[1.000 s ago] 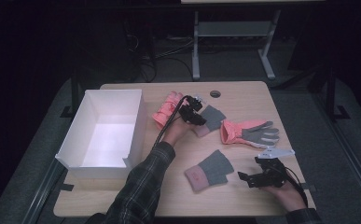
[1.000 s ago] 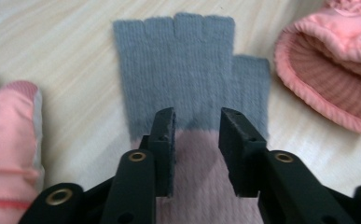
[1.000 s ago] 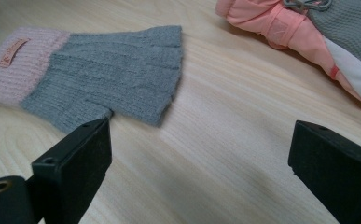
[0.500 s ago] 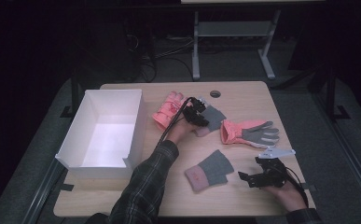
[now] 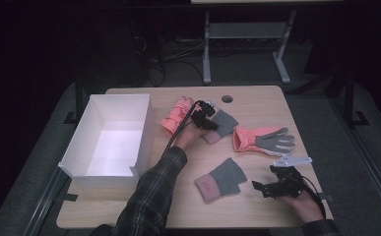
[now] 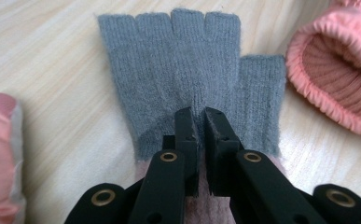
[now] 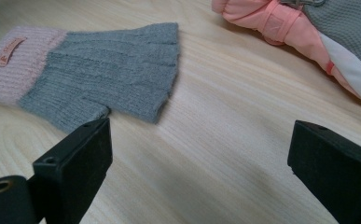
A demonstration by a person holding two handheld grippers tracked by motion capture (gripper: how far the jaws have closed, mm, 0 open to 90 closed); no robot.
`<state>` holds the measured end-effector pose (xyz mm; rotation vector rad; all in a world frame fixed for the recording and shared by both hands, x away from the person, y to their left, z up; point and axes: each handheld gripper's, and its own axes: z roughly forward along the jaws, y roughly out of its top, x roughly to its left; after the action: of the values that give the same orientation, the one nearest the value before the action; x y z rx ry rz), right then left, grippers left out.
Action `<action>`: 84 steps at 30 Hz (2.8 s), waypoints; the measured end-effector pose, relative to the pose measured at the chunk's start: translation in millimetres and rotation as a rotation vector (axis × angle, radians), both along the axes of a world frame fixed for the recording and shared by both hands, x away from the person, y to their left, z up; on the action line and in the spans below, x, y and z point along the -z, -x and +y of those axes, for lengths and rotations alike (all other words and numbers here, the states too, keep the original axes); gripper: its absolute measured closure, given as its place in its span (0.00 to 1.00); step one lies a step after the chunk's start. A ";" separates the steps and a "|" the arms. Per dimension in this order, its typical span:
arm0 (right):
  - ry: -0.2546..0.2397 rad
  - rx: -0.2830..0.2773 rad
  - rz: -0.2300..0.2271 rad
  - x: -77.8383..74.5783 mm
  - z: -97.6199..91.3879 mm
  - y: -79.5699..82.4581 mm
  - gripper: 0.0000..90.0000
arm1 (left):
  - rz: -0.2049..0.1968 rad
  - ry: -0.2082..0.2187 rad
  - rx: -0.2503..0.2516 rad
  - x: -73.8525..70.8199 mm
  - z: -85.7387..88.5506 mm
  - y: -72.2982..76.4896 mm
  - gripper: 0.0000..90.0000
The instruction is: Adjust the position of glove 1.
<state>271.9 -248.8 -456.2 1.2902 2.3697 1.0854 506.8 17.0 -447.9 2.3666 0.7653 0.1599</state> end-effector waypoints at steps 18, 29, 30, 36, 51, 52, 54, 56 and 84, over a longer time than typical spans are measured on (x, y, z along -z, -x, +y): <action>0.005 0.016 -0.018 -0.1 -1.0 0.7 0.07 | 0.030 0.103 -0.045 -36.6 18.0 34.8 0.94; -0.033 0.066 -0.024 -0.2 -3.6 -0.4 0.07 | 0.042 0.110 -0.037 -50.5 39.6 70.6 0.94; -0.032 0.075 -0.035 -0.1 -4.1 -0.6 0.07 | 0.042 0.118 -0.046 -50.7 41.3 75.2 0.94; -0.022 0.096 -0.041 1.5 -3.0 0.7 0.03 | 0.043 0.116 -0.035 -51.4 52.1 97.8 0.94; 0.012 0.121 -0.048 4.3 -6.6 1.1 0.03 | 0.044 0.121 -0.010 -53.3 71.0 140.0 0.94; 0.016 0.117 -0.046 4.3 -6.2 1.3 0.04 | 0.048 0.125 -0.003 -53.9 72.1 145.5 0.94; 0.021 0.109 -0.049 4.6 -5.5 1.2 0.04 | 0.044 0.126 0.003 -54.0 71.8 148.1 0.94; 0.027 0.105 -0.046 3.7 -5.0 1.0 0.04 | 0.043 0.135 0.028 -53.9 71.0 153.6 0.94; 0.032 0.081 -0.050 2.9 -3.1 0.1 0.05 | 0.092 0.048 0.161 -27.2 23.1 184.4 0.94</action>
<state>271.8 -251.8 -459.0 1.3196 2.2688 1.0403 322.5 40.1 -420.8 2.3904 0.6109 -0.0346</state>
